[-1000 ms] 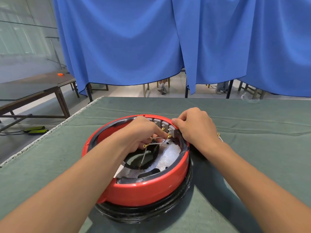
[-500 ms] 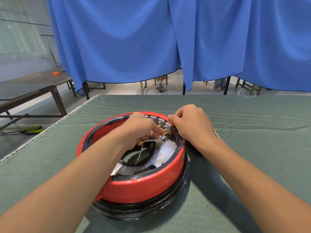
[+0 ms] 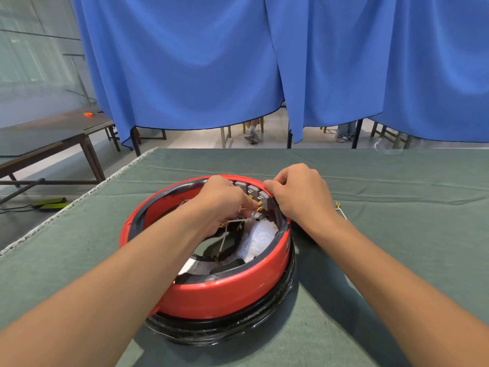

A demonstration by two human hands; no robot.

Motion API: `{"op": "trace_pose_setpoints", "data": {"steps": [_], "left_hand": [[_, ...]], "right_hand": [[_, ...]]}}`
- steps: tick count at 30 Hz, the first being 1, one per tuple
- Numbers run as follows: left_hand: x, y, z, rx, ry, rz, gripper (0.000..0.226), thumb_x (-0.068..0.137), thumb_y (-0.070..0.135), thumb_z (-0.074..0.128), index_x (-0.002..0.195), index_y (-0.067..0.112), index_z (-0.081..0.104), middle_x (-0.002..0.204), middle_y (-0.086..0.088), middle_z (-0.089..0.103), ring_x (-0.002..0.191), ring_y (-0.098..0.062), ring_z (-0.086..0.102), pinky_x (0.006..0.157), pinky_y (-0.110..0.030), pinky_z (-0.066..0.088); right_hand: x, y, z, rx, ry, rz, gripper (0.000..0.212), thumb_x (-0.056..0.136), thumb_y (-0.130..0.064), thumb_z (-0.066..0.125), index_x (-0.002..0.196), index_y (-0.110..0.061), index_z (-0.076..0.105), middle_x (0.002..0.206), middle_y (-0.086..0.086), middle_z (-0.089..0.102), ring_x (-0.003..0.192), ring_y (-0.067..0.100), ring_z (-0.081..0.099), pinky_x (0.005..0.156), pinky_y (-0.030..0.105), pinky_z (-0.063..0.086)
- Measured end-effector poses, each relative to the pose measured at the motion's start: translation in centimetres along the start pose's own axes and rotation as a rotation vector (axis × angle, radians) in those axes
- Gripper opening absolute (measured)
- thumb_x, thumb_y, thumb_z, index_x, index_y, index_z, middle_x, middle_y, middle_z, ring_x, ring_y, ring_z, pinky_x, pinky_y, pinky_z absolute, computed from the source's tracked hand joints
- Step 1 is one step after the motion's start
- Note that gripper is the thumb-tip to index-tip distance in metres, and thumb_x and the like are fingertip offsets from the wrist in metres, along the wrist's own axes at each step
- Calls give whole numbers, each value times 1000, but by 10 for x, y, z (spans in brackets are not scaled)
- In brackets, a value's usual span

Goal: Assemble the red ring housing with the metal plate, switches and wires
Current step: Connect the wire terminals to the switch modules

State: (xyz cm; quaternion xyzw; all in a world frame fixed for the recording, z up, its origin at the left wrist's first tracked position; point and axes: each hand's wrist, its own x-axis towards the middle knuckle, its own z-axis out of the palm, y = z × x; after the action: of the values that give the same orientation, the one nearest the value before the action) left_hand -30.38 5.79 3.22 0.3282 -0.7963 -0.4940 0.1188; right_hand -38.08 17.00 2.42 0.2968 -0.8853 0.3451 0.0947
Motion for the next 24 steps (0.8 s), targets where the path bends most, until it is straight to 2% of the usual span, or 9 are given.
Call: {"op": "trace_pose_setpoints", "data": {"steps": [3, 7, 12, 14, 17, 20, 22, 24], "left_hand": [[-1, 1, 2, 28, -9, 39, 13, 76, 14, 75, 76, 1, 74, 66, -6, 65, 53, -14, 44, 49, -23, 30], [-2, 2, 5, 20, 7, 58, 11, 77, 11, 74, 76, 0, 74, 62, -5, 64, 60, -14, 52, 58, -25, 38], [-5, 3, 5, 20, 27, 70, 10, 77, 8, 73, 76, -2, 74, 61, -6, 63, 58, -13, 53, 55, -24, 38], [-6, 4, 5, 47, 27, 93, 11, 77, 8, 72, 76, -3, 74, 62, -8, 63, 59, -16, 53, 57, -25, 39], [-7, 4, 4, 73, 46, 88, 15, 79, 12, 69, 82, -2, 73, 61, -8, 59, 47, -16, 43, 50, -23, 34], [-9, 1, 2, 60, 53, 72, 21, 82, 15, 62, 88, -4, 69, 61, -10, 57, 44, -17, 38, 46, -23, 29], [-10, -2, 2, 183, 124, 138, 19, 80, 17, 58, 79, -1, 67, 65, -16, 59, 52, -22, 46, 52, -31, 39], [-13, -4, 2, 402, 260, 219, 20, 78, 19, 56, 73, 2, 65, 69, -13, 66, 66, -27, 59, 64, -36, 48]], "right_hand": [[0, 0, 1, 1, 4, -8, 36, 92, -36, 59, 70, -10, 70, 63, 2, 60, 62, 22, 50, 56, 28, 32], [1, 1, 1, -2, 14, -25, 35, 92, -35, 59, 72, -9, 71, 70, 5, 67, 65, 24, 52, 59, 28, 34], [1, 1, 2, 10, 14, -19, 35, 92, -35, 59, 70, -11, 71, 66, 3, 64, 62, 21, 52, 54, 27, 31], [1, 2, 2, 30, 5, -9, 34, 91, -34, 60, 69, -10, 71, 69, 3, 67, 66, 23, 56, 56, 28, 36], [2, 4, 1, 88, -9, 3, 36, 90, -35, 61, 70, -7, 71, 71, 5, 70, 73, 26, 63, 64, 34, 49], [3, 6, 0, 119, -59, 13, 36, 89, -36, 62, 70, -6, 71, 67, 2, 68, 72, 23, 63, 64, 33, 49], [9, 8, -7, 220, -149, 71, 32, 88, -35, 64, 67, -12, 70, 67, -1, 66, 64, 21, 61, 61, 30, 48], [15, 13, -19, 411, -223, 164, 27, 89, -31, 63, 69, -14, 68, 70, -1, 66, 53, 15, 57, 49, 25, 45]]}}
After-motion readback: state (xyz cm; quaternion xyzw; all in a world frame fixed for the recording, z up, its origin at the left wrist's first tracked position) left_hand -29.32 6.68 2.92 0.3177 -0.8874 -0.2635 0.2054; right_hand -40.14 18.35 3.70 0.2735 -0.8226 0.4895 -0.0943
